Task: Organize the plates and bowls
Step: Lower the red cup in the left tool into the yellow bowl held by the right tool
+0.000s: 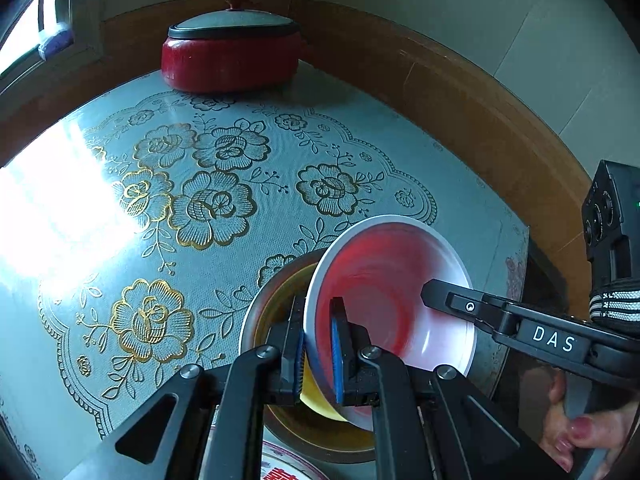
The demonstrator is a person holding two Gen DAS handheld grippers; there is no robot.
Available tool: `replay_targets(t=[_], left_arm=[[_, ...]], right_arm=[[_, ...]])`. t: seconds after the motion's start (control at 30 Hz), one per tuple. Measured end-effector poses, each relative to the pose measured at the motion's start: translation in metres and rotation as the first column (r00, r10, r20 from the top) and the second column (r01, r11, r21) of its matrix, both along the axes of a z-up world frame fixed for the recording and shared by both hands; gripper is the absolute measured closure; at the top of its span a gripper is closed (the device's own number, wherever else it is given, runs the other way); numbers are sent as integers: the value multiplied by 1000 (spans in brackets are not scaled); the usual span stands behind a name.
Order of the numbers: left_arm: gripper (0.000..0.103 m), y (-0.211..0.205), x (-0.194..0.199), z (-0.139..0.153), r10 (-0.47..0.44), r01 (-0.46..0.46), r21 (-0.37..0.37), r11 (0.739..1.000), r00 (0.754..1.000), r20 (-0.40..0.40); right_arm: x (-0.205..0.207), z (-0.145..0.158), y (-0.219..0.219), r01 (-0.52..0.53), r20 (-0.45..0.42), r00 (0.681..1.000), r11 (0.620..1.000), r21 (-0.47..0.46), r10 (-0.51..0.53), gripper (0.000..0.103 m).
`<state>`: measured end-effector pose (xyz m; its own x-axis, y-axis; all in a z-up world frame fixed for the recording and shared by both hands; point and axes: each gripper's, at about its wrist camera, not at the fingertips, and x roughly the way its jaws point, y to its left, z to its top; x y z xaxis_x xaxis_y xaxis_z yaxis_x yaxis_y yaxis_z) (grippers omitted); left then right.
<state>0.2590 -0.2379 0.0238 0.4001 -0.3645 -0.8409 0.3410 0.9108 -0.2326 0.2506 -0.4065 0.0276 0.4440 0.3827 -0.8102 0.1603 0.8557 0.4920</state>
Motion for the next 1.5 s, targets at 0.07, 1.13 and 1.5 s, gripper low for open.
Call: replay_targets(t=[0.07, 1.13, 1.5], left_arm=[[94, 0, 0, -4, -4, 4, -3, 1000, 1000, -15], [93, -2, 9, -34, -20, 24, 36, 999, 994, -103], [92, -3, 14, -44, -35, 42, 60, 997, 991, -126]], right_arm=[[-1, -2, 0, 3, -6, 1000, 1000, -1, -3, 93], [-1, -24, 7, -22, -74, 997, 1000, -6, 22, 93], [1, -28, 6, -27, -83, 996, 1000, -2, 27, 93]])
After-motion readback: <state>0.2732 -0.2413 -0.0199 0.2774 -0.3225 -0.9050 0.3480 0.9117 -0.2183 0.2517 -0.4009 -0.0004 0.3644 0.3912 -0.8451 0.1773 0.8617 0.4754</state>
